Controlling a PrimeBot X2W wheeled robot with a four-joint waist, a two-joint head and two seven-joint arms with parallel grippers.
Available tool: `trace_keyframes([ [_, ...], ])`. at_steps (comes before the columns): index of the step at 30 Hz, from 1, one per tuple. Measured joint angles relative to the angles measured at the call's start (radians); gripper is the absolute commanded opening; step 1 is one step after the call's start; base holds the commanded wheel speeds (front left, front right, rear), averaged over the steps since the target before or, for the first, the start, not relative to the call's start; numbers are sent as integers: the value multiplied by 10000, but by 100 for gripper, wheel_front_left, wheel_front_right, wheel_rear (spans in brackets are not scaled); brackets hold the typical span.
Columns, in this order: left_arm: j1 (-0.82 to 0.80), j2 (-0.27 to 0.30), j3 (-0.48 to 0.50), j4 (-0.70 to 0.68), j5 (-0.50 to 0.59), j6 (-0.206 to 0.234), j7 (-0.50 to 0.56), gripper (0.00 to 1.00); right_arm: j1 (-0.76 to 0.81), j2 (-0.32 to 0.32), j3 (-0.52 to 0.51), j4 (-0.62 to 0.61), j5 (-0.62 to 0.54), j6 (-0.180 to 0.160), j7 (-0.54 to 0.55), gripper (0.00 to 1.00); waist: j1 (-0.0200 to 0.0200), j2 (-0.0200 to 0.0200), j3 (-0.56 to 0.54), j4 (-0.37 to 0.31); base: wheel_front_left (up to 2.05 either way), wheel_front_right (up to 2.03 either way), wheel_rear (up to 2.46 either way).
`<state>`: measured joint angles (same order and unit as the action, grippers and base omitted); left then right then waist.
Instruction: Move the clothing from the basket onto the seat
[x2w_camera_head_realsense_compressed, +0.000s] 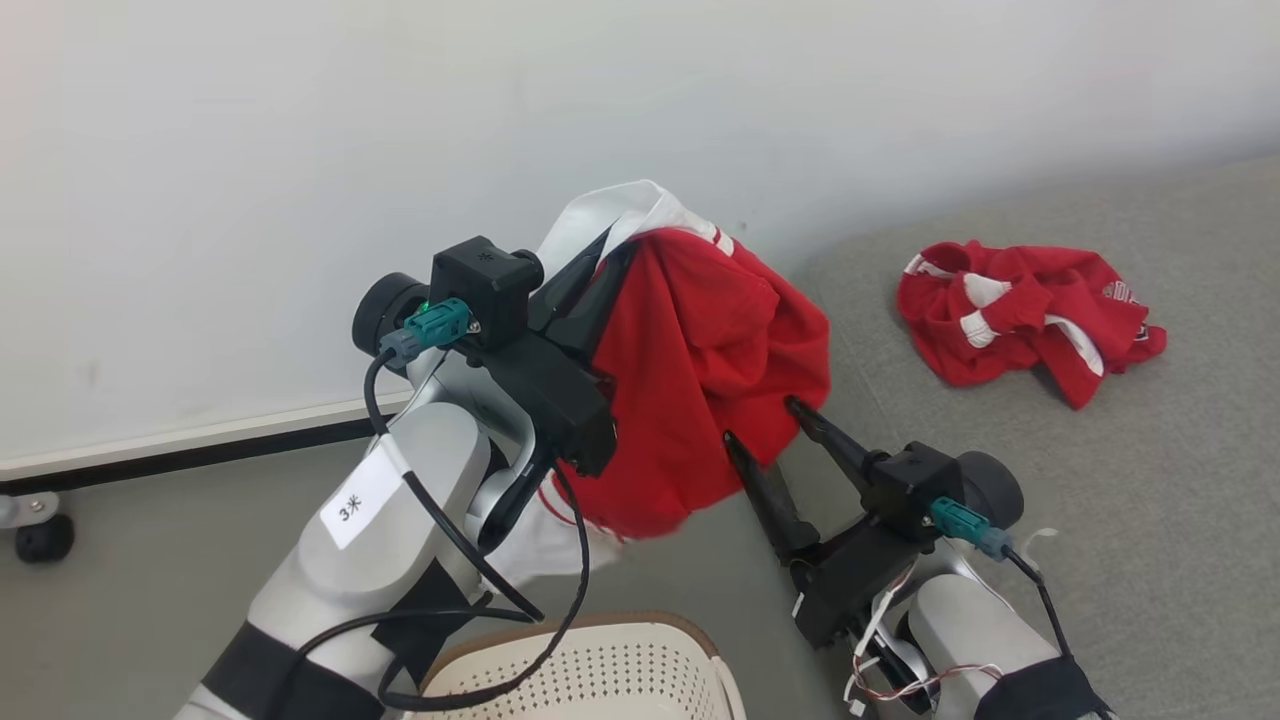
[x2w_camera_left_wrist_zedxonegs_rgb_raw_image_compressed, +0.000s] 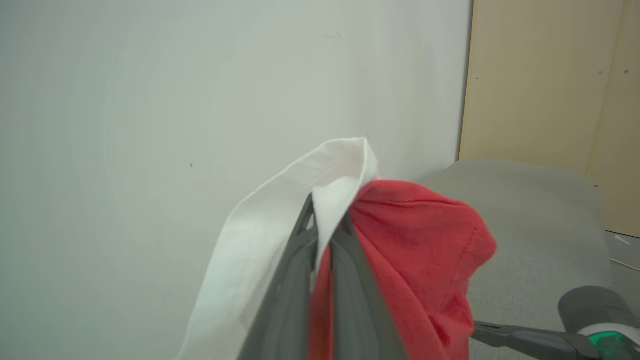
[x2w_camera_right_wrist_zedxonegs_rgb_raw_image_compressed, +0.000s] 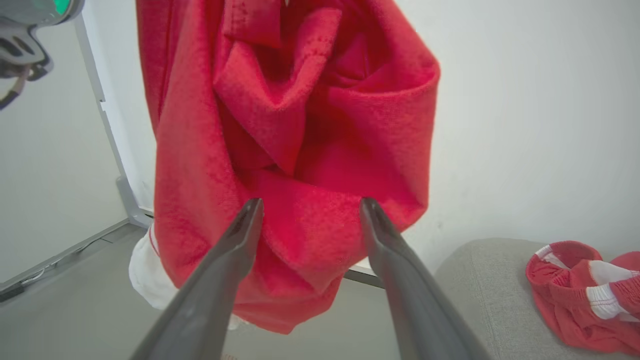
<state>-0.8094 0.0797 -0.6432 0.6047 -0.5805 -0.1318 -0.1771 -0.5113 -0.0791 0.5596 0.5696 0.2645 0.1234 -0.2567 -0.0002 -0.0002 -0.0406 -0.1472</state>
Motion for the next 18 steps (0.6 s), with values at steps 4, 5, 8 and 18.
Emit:
trace_keyframes([
  [4, 52, -13, -90, -146, -155, 0, 105, 0, -402, 10, 282, 345, 6, 2, 0, 100, 2, 2, -53, 242, 0, 0, 0],
  [5, 58, -17, -104, -215, -178, 0, 140, 0, -518, 10, 368, 462, 6, 2, 0, 100, 1, 2, -59, 300, 0, 0, 0],
  [8, 89, -23, -157, -412, -180, 0, 174, 0, -811, -12, 938, 600, 209, 2, 0, 100, 2, 2, -64, 465, 0, 0, 0],
  [18, 259, -94, -407, -1003, -182, 0, 349, 0, -2250, 13, 2984, 984, 1018, 12, 0, 100, 2, 1, 57, 898, 0, 0, 0],
])
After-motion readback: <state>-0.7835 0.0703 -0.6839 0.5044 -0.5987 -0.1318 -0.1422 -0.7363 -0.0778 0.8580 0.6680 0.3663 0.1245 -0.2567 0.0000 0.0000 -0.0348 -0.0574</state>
